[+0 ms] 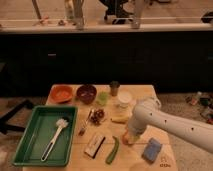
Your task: Place apple in metal cup
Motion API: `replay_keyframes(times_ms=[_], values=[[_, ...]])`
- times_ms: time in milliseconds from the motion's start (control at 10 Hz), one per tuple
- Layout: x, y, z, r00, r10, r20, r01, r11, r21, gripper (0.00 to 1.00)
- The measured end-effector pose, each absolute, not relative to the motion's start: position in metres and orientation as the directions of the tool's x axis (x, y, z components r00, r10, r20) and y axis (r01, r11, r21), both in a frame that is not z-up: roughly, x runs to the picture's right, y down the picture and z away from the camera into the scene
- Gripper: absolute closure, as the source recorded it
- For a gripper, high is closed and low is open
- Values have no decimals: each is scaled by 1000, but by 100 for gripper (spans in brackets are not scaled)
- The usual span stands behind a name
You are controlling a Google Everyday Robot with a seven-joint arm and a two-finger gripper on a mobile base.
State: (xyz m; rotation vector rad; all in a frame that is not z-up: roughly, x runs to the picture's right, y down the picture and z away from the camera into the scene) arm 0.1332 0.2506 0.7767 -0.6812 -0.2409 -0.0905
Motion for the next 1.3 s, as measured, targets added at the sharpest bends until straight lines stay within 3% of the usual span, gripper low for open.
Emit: replay_keyframes(times_ms=[300, 400, 1300], values=[[137, 243, 769, 966, -11, 257, 168, 784, -598, 94], [139, 239, 764, 966, -18, 256, 171, 788, -591, 99], [124, 166, 717, 965, -83, 250, 199, 851, -487, 100]])
